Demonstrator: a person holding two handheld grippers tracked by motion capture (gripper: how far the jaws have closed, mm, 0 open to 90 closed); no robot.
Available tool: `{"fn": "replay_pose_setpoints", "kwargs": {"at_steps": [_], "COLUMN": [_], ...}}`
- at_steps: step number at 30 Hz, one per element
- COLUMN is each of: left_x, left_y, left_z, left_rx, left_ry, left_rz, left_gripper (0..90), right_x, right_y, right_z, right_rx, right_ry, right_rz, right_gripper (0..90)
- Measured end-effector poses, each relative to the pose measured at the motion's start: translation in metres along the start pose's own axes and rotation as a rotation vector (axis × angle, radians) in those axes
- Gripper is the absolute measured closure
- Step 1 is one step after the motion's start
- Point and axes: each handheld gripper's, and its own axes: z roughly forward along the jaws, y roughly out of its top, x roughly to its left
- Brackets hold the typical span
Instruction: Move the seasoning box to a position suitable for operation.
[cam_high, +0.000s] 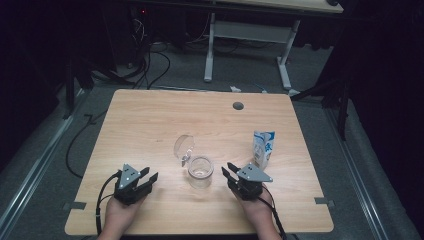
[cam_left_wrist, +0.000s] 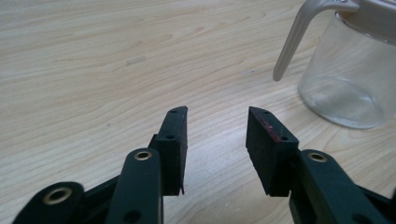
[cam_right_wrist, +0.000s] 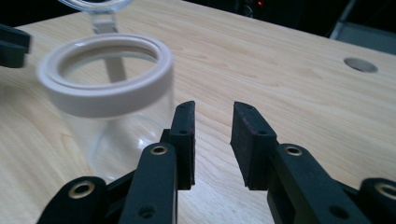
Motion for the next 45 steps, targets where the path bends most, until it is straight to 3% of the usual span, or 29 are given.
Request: {"fn": "replay_pose_setpoints", "kwargs": {"at_steps": [2, 7, 10, 16, 23, 26, 34, 38, 41, 43, 45], "left_x": [0.001, 0.0, 0.002, -0.001, 0.002, 0.002, 0.003, 0.003, 0.004, 0.004, 0.004], "left_y": [-0.003, -0.003, -0.005, -0.004, -0.001, 0.002, -0.002, 0.0, 0.001, 0.0, -0.002], "left_z": [-0.003, -0.006, -0.005, -0.009, -0.014, -0.014, -0.014, -0.018, -0.018, -0.017, -0.016], "left_rx": [0.008, 0.028, 0.021, 0.038, 0.02, 0.012, 0.003, -0.015, -0.016, -0.012, -0.005], "left_ry": [-0.034, -0.059, -0.063, -0.113, -0.101, -0.088, -0.078, -0.084, -0.089, -0.093, -0.099], "left_rz": [0.004, 0.005, 0.033, 0.02, -0.025, -0.03, 0.004, 0.011, -0.007, -0.018, -0.022], "left_gripper": [54.2, 50.7, 49.9, 50.4, 51.9, 51.8, 52.2, 52.8, 52.7, 52.8, 52.8], "right_x": [-0.006, -0.014, -0.02, -0.023, -0.027, -0.031, -0.042, -0.05, -0.054, -0.06, -0.063], "right_y": [-0.005, -0.01, -0.014, -0.022, -0.032, -0.039, -0.045, -0.044, -0.04, -0.031, -0.025], "right_z": [0.002, 0.002, 0.001, -0.008, -0.02, -0.034, -0.047, -0.05, -0.05, -0.049, -0.047], "right_rx": [0.016, 0.028, 0.038, 0.056, 0.091, 0.055, 0.073, 0.06, 0.054, 0.035, 0.043], "right_ry": [-0.024, -0.05, -0.091, -0.13, -0.142, -0.162, -0.186, -0.208, -0.232, -0.255, -0.272], "right_rz": [0.015, 0.051, 0.077, 0.073, 0.06, 0.078, 0.071, 0.091, 0.097, 0.126, 0.114], "right_gripper": [69.5, 67.7, 66.4, 63.3, 60.8, 57.2, 50.4, 46.8, 44.0, 42.4, 39.4]}}
